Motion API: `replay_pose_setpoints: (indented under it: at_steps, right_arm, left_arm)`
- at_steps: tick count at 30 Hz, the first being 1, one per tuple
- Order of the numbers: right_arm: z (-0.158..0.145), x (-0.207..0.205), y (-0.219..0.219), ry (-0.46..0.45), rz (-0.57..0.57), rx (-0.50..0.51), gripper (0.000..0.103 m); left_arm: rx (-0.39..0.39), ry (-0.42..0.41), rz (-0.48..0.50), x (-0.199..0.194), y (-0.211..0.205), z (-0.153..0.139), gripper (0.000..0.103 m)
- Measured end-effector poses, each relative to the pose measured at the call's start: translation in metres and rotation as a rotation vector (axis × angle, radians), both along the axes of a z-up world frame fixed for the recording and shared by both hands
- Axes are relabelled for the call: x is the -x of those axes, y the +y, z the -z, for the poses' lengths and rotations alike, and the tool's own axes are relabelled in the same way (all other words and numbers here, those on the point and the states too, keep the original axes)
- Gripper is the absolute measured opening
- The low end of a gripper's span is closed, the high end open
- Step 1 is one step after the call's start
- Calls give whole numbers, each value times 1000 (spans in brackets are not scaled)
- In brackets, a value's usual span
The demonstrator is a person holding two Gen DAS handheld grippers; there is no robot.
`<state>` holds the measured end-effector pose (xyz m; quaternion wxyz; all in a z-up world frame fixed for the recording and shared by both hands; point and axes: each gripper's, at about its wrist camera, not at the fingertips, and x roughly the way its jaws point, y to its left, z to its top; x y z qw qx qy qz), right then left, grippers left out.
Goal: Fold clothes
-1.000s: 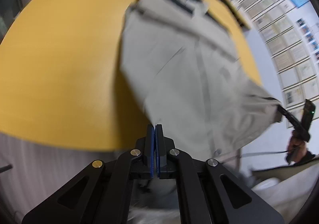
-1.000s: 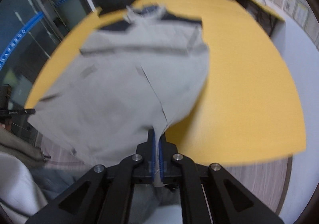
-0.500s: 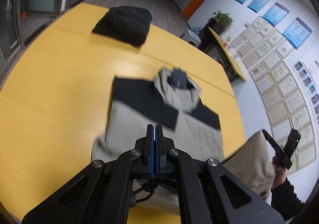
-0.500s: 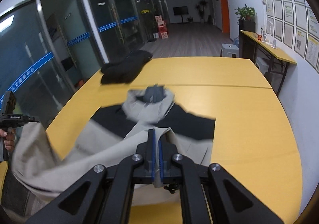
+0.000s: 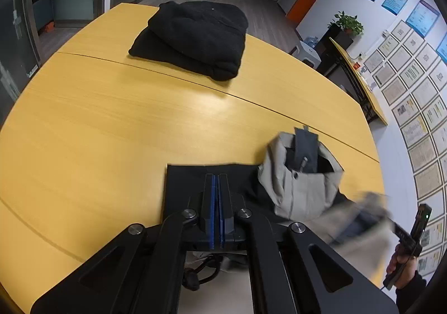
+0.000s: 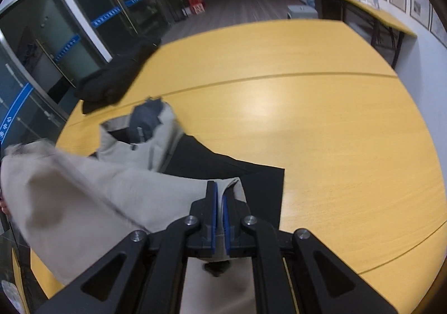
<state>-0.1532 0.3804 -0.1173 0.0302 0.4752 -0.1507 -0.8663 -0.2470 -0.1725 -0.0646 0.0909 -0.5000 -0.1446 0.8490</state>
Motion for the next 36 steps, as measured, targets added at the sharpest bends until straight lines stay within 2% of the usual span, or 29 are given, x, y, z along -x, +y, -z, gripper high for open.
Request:
replay_pose_setpoints:
  at_steps: [1,2,3,4,5,6,7,9,12,15,16,17,18,20,22,25,28,29,31,34,36]
  right_arm:
    - [5,2,2,-3,1,7,11]
    - [7,1,5,2,-1,15,21]
    - [4,-2,8,22,3,14,28]
    - [0,-7,11,49,10,8,46]
    - [-4,-11,14,75,17,1,64]
    - [-8,-16,17,102,23,-5,71]
    - [-12,-20,20,128,30,-11,80]
    - [-12,-22,29,142,53,-1,84]
    - [9,-7,35,63,69,-36,85]
    - [39,15,33,-15,54,-29,85]
    - [50,23,33,-40,51,-23,84]
    - [59,29,32,-58,48,-14,78]
    - [65,33,31,-66,39,-1,72]
    - [71,38,28,-66,14,19,30]
    - [68,37,24,-57,-2,-5,8]
    - [36,17,28,59,14,-29,3]
    - [1,-2,37,179,61,-24,3]
    - [-4,-3,41,194,74,-28,2]
    - [0,2,49,176,92,-55,3]
    - [29,18,52,102,107,-86,2]
    - [50,31,48,48,114,-90,3]
  left_arm:
    - [-12,8,8,5,-3,4,2]
    - [-21,18,17,7,-5,5,3]
    - [-30,29,26,9,-7,6,11]
    - [-38,38,36,12,-9,8,25]
    - [-45,41,48,13,-11,12,33]
    - [-52,43,60,14,-14,16,46]
    - [-58,41,72,15,-17,22,53]
    - [-54,-4,98,20,-19,42,54]
    - [-49,-64,141,30,-17,71,54]
    - [-66,-105,162,40,-11,92,53]
    - [-74,-122,163,44,-9,99,41]
    - [-70,-133,162,46,-7,101,28]
    - [-46,-141,159,49,-6,104,6]
    - [-52,-134,153,48,-7,101,1]
    - [-97,-73,167,41,-11,79,1]
    - [-142,16,184,31,-14,44,1]
    - [-143,97,206,35,-11,17,0]
    - [-141,108,207,42,-8,15,0]
    - [-106,102,203,57,-1,23,0]
    - [-20,38,188,79,13,53,0]
    - [-2,28,212,75,17,60,0]
